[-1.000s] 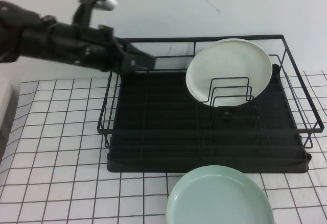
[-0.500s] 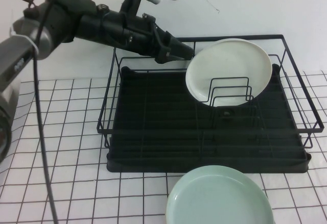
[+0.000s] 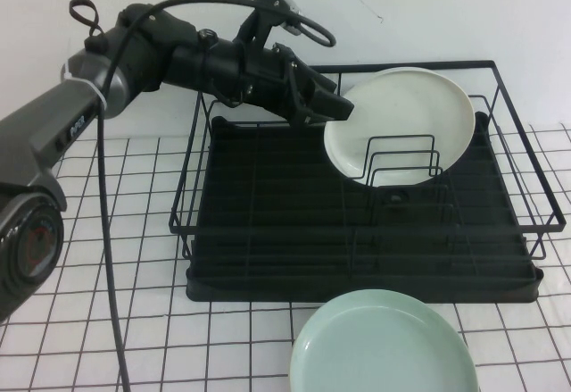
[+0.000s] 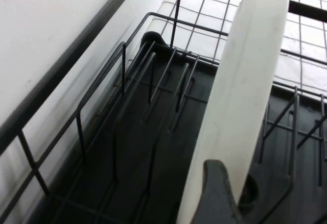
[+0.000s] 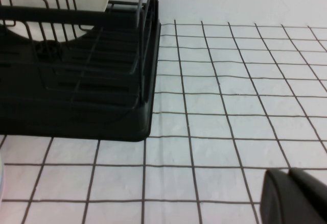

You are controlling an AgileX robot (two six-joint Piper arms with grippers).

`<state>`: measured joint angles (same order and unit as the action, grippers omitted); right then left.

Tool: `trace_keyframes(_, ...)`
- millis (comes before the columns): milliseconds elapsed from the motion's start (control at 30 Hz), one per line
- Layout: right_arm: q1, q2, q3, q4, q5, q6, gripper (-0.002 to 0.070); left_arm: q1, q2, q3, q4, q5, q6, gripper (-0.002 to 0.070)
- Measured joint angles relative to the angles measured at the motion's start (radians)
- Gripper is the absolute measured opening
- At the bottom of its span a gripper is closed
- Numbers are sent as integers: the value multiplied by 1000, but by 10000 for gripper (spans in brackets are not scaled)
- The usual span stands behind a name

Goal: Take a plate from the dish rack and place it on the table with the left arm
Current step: Grasp the plate from the shelf

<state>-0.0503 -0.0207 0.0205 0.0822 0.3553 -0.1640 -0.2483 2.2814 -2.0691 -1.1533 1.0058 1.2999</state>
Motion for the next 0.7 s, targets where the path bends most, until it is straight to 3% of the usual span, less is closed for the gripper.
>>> trace_keyframes(700, 0, 0, 0, 0, 0, 0, -1, -2, 73, -2, -58, -86, 124, 417)
